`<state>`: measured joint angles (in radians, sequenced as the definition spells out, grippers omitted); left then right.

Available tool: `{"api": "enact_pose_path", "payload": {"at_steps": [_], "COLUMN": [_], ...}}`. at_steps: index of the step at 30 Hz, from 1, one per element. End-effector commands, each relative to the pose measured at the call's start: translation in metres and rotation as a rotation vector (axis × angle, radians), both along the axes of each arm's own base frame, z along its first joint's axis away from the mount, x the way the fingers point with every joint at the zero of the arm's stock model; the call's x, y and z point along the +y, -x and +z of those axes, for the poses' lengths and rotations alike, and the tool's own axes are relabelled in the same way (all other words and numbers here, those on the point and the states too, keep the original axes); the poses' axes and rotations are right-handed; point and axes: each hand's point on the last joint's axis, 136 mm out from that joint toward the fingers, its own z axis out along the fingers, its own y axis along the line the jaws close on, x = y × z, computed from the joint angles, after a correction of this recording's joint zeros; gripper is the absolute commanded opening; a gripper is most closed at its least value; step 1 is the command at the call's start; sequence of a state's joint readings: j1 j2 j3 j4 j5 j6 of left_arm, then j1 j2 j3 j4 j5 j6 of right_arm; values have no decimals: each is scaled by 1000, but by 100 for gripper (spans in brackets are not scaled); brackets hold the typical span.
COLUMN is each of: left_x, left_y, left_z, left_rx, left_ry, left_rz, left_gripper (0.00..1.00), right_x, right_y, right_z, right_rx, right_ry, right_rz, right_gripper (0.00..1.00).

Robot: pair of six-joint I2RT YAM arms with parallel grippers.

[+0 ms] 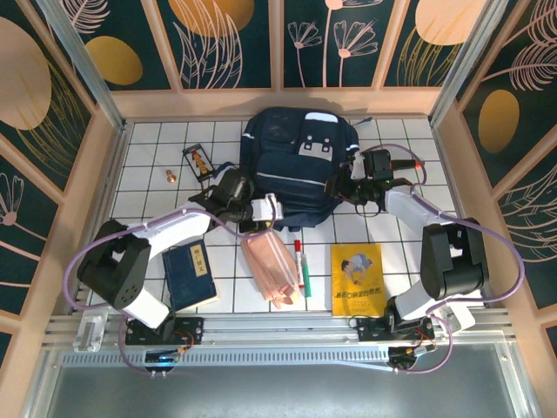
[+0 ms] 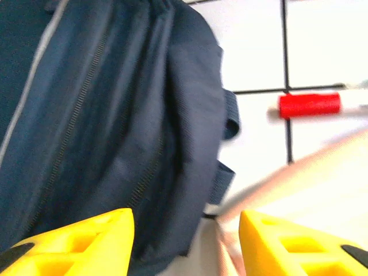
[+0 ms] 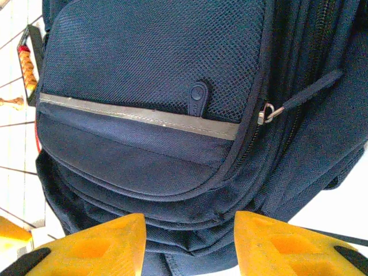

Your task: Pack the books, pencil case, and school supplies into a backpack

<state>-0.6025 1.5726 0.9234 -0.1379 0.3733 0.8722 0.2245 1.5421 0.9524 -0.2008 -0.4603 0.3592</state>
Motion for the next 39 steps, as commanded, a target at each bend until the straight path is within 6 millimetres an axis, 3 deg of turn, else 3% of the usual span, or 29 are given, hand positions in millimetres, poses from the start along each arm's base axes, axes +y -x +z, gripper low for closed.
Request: {"api": "enact_pose_path", "payload": {"at_steps": [1,5,12,13,16,24,29,31,34,35,39], "left_x": [-4,-13,-31,-31,-30,-29,-32,-33,-40,-42,-52], "left_y": [-18,-37,-46,-43,-37,-43,-44,-45,-51,-53,-54], "left_z": [16,18,24,10,-4,-20,-28,-28,-18,-14,18], "left_rx": [-159,-135,-131,-100,-65,-53,-45,-50,-52,-51,-89], "left_ry": [-20,-50,-2,-24,-47,-84,-104,-104,-70,-58,28], "left_rz": [-45,-20,-59,-77,-109,-88,-118,-119,-97,-93,-97], "left_gripper": [47,35,34,34,37,43,45,36,5,0,0], "right_x": [-1,-1,-7,-8,-12,-14,-36,-50,-64,-68,-77], "right_y": [9,7,13,13,13,10,2,-4,-15,-19,-38], "right_z": [-2,-4,-10,-11,-13,-14,-27,-29,-29,-27,-1], "right_rx": [-24,-23,-12,-10,-1,8,65,74,47,20,-205], "right_ry": [51,64,81,88,106,101,77,60,32,28,58], "right_rz": [43,34,5,4,-12,-19,-122,-159,-176,-173,-73], "right_gripper": [44,43,43,44,52,59,60,59,58,58,58]}}
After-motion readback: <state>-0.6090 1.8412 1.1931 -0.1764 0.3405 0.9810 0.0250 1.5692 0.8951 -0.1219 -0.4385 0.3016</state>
